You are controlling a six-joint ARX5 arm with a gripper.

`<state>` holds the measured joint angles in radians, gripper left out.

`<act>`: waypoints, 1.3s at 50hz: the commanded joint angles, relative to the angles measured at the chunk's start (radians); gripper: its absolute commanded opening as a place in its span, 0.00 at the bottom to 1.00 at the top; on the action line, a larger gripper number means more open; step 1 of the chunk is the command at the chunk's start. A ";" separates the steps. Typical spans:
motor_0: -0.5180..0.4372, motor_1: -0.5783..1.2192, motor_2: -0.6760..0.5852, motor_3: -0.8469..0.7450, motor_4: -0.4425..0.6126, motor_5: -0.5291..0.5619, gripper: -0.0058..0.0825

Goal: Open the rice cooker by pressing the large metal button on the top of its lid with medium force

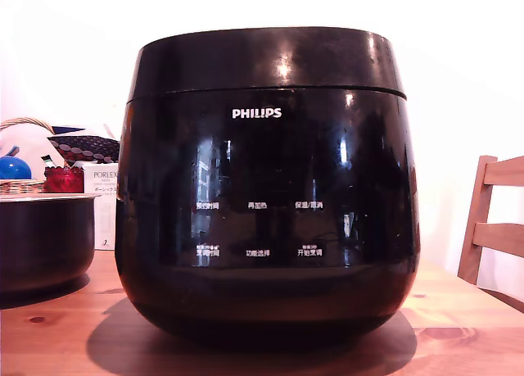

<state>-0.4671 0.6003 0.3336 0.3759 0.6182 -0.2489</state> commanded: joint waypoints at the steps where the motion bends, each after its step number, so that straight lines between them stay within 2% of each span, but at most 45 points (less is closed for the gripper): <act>1: -0.047 0.050 0.035 0.015 -0.047 0.074 0.04; 4: -0.092 0.103 0.069 0.014 -0.093 0.130 0.04; 6: -0.119 0.137 0.091 0.015 -0.122 0.130 0.04; 7: -0.131 0.154 0.102 0.015 -0.133 0.178 0.04; 13: -0.198 0.257 0.178 0.014 -0.171 0.213 0.04; 14: -0.206 0.273 0.189 0.014 -0.174 0.249 0.04; 28: -0.293 0.462 0.307 0.011 -0.218 0.303 0.04; 43: -0.331 0.520 0.312 -0.073 -0.253 0.312 0.04; 52: -0.331 0.547 0.312 -0.144 -0.283 0.376 0.04; 65: -0.340 0.618 0.312 -0.200 -0.294 0.388 0.04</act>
<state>-0.7990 1.1660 0.6731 0.2203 0.3351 0.1356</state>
